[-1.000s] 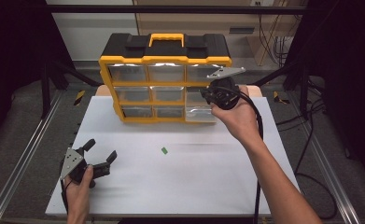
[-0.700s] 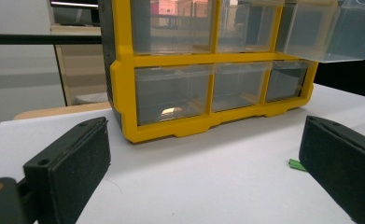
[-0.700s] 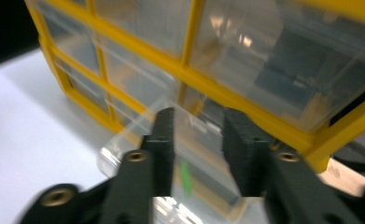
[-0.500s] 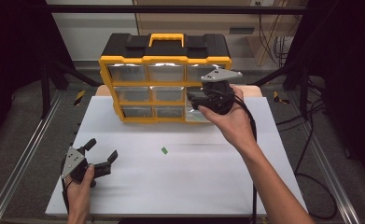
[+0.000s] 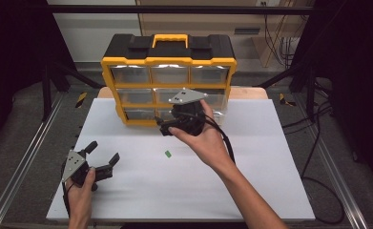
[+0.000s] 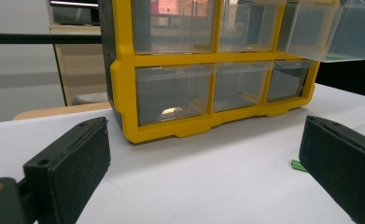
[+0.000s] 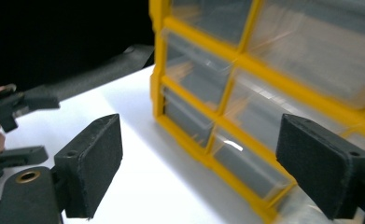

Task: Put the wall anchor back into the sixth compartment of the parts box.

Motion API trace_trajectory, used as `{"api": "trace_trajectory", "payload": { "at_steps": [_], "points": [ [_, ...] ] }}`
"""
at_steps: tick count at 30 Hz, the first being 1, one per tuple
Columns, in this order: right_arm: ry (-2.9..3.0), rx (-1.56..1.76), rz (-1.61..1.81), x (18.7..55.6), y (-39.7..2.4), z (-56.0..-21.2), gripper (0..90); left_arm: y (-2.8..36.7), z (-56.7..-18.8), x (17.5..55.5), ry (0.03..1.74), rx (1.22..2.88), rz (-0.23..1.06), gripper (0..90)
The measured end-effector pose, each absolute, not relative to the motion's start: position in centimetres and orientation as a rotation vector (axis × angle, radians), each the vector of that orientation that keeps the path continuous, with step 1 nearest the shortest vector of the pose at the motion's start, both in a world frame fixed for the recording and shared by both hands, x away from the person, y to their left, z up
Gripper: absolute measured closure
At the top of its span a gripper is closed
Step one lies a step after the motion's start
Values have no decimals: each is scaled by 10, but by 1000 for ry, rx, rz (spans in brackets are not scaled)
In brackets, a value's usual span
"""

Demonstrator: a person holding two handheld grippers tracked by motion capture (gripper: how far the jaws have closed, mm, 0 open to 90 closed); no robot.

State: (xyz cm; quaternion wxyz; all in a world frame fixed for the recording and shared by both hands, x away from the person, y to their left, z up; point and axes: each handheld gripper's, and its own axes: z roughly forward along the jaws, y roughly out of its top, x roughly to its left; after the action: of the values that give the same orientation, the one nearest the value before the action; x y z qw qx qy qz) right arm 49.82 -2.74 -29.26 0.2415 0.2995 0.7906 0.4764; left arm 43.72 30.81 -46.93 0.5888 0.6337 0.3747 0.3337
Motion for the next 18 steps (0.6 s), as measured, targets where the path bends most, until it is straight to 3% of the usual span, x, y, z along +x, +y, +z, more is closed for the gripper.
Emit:
{"api": "trace_trajectory", "payload": {
  "at_steps": [9,18],
  "points": [
    [2277,856,1242,497,-10,-339,115,307,-469,439,874,1475,772,17],
    [2346,903,1188,495,-7,-380,146,308,-470,438,875,1476,771,17]
  ]
}}
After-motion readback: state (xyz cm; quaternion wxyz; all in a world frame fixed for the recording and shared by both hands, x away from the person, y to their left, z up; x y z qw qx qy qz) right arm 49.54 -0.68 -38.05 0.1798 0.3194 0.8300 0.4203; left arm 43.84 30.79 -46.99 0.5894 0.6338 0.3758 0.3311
